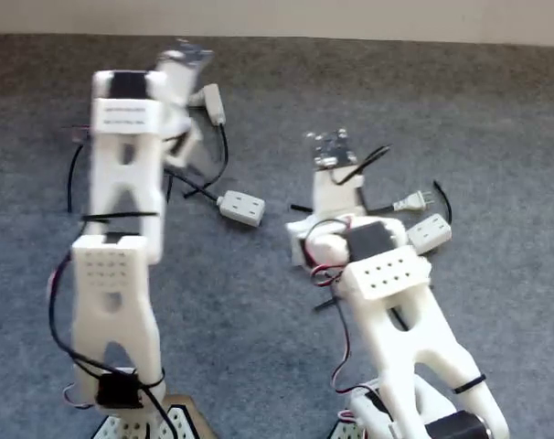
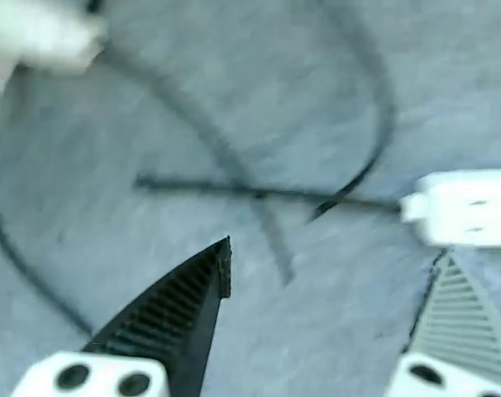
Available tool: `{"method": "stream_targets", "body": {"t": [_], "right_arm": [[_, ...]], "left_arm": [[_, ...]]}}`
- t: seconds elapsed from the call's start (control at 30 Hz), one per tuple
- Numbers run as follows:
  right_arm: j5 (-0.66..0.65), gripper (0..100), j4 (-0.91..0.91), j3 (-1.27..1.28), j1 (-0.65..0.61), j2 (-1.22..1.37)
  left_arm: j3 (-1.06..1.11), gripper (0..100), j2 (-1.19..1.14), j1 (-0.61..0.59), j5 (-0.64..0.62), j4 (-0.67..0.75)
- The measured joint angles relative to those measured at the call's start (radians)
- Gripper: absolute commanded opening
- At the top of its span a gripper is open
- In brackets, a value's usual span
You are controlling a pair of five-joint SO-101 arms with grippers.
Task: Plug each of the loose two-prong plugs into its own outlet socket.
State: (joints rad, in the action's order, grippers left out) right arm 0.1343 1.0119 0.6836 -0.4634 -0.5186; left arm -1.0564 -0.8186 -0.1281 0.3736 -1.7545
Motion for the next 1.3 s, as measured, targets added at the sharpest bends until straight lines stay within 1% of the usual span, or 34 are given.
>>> {"method": "stream_targets", "body": {"t": [0.1,0.23,0.33,0.47,0.63,0.77,0.9,1.07,1.3], "right_arm": [[0.075,0.6,0.0,-0.041,-0.075,0.087],[0.176,0.6,0.002,-0.186,-0.13,0.302],[0.227,0.6,0.046,-0.334,-0.137,0.466],[0.247,0.6,0.12,-0.542,-0.137,0.597],[0.308,0.6,0.149,-0.695,-0.133,0.687],[0.319,0.6,0.149,-0.761,-0.098,0.799],[0.321,0.6,0.149,-0.838,-0.083,0.893],[0.321,0.6,0.15,-0.893,-0.068,0.924],[0.321,0.6,0.238,-0.974,-0.044,0.925]], "left_arm": [[0.123,36,0.066,-0.08,-0.051,0.0],[0.262,36,0.132,-0.147,-0.146,0.0],[0.334,36,0.146,-0.167,-0.242,0.0],[0.408,36,0.146,-0.173,-0.358,0.011],[0.483,36,0.109,-0.175,-0.506,0.098],[0.486,36,0.084,-0.201,-0.535,0.12],[0.493,36,0.083,-0.213,-0.539,0.123],[0.493,36,0.083,-0.213,-0.539,0.123],[0.493,36,0.083,-0.213,-0.539,0.123]]}}
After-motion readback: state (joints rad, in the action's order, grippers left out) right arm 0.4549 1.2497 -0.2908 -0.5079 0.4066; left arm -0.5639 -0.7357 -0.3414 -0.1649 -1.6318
